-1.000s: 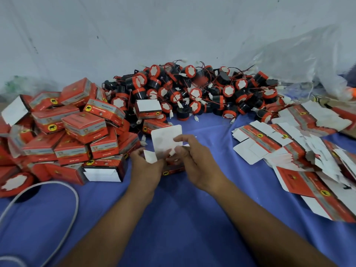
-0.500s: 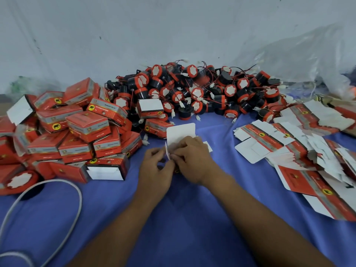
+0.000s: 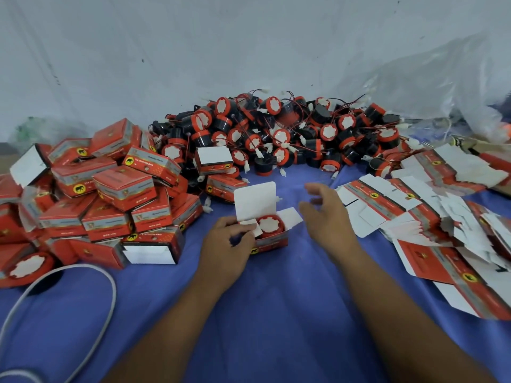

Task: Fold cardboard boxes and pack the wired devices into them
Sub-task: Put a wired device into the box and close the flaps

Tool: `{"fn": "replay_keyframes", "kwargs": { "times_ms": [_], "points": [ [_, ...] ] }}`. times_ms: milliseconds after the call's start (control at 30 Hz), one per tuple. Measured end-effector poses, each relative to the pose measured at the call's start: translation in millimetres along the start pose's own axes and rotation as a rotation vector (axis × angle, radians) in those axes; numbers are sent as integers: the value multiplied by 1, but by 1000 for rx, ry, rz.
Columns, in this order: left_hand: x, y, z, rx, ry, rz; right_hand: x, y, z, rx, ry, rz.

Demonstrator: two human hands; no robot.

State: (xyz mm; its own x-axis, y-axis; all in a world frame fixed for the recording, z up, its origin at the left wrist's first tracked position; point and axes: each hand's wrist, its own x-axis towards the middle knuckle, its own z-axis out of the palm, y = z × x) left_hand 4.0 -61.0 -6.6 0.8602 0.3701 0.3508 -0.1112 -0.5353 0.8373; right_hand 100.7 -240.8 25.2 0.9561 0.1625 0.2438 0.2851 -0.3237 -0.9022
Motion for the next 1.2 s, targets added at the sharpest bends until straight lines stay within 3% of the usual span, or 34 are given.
{"fn": "replay_keyframes", "kwargs": {
  "times_ms": [100,167,300,400,567,667,767,900,1200],
  "points": [
    [1,-1,0,-72,9,-17,4,5,6,272,-94,196],
    [0,-2,-2,-121,5,-28,1,6,12,355,-167,140],
    [-1,-2,-5,-194,-3,-83,-5,11,24,146,-274,2],
    [2,-4,-7,-327,-61,-83,-8,6,24,194,-358,-90],
    [0,-5,-10,-138,-15,68,-15,7,16,0,-486,-338],
    [-1,-3,-12,-89,-18,70,-19,2,9,11,-622,-313],
    [-1,-4,-16,-97,-95,38,-17,3,10,9,-598,-367],
    [-5,1,-22,-224,-218,-29,-16,12,11,112,-574,-220],
    [-3,-3,-23,-69,-166,82,-14,14,14,103,-536,-321]
  ]
}}
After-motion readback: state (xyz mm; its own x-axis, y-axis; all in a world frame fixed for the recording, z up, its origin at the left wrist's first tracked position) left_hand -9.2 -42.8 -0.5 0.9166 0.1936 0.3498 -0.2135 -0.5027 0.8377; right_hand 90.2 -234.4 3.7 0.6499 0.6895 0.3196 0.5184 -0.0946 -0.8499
